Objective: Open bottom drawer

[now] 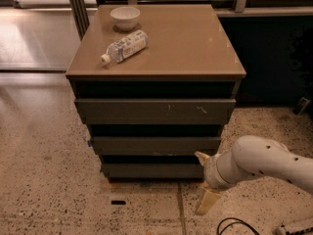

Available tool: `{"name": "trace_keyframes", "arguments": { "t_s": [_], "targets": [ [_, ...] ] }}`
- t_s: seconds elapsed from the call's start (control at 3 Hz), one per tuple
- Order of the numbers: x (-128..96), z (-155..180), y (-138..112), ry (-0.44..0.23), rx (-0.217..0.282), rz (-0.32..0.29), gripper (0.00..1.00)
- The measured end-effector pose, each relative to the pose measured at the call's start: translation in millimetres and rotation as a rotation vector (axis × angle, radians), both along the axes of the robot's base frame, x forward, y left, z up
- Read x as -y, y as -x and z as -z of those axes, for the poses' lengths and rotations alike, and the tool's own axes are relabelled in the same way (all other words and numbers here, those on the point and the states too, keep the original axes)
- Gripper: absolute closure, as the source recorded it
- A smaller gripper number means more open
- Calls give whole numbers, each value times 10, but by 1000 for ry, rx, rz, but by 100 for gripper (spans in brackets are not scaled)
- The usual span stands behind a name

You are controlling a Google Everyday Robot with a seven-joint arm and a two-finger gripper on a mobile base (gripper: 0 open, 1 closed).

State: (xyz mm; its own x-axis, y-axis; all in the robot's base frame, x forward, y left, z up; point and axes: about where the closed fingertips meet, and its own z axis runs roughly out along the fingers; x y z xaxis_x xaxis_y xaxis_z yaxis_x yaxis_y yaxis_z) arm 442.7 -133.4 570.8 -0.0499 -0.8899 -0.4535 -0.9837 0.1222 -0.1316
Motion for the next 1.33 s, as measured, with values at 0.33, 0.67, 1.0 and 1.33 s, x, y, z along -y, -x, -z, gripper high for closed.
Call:
{"name": "trace_keyframes", "arguments": {
  "t_s": [0.33,0.67,1.0,1.33],
  "targets": [
    [34,291,-55,24,-2,7,0],
    [5,688,-104,-11,-21,24,0],
    [-151,1560,-58,-104,-109,62,0],
    [-151,1560,-58,-104,-109,62,0]
  ]
}}
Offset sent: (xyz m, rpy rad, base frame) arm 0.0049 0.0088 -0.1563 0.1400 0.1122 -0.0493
